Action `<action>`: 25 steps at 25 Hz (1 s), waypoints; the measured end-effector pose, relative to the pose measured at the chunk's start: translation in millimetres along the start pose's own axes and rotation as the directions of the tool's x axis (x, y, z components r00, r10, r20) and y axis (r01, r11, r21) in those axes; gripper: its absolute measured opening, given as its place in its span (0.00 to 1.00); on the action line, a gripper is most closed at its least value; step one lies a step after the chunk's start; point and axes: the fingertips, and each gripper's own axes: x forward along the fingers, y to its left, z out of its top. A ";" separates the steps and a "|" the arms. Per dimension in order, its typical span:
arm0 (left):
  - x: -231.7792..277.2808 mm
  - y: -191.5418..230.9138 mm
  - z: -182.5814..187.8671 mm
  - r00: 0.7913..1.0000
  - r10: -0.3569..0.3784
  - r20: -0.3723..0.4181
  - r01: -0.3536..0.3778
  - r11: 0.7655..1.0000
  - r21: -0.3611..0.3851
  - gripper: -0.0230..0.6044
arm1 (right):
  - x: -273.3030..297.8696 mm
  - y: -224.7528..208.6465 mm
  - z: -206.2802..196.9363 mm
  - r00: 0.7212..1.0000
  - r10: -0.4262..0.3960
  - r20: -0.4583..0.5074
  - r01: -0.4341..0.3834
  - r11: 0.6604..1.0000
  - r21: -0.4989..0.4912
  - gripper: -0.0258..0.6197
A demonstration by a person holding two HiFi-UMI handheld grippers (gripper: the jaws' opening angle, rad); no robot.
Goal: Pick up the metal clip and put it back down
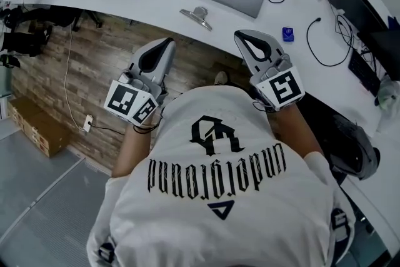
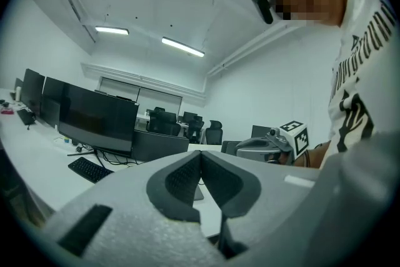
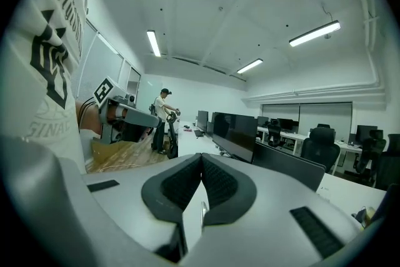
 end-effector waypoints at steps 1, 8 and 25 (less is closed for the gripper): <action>-7.7 1.0 -0.2 1.000 -0.008 -0.001 0.008 1.000 0.003 0.06 | 0.2 7.3 0.8 1.000 -0.009 -0.002 0.009 1.000 0.005 0.06; -82.2 12.3 -11.2 0.999 -0.035 -0.006 0.035 0.999 -0.005 0.06 | 9.6 74.2 16.0 0.999 -0.048 -0.007 0.048 0.999 0.001 0.06; -191.2 -35.3 -42.0 0.972 -0.233 -0.029 0.232 0.972 -0.028 0.06 | -44.1 218.2 24.5 0.982 -0.168 -0.082 0.168 0.986 -0.006 0.06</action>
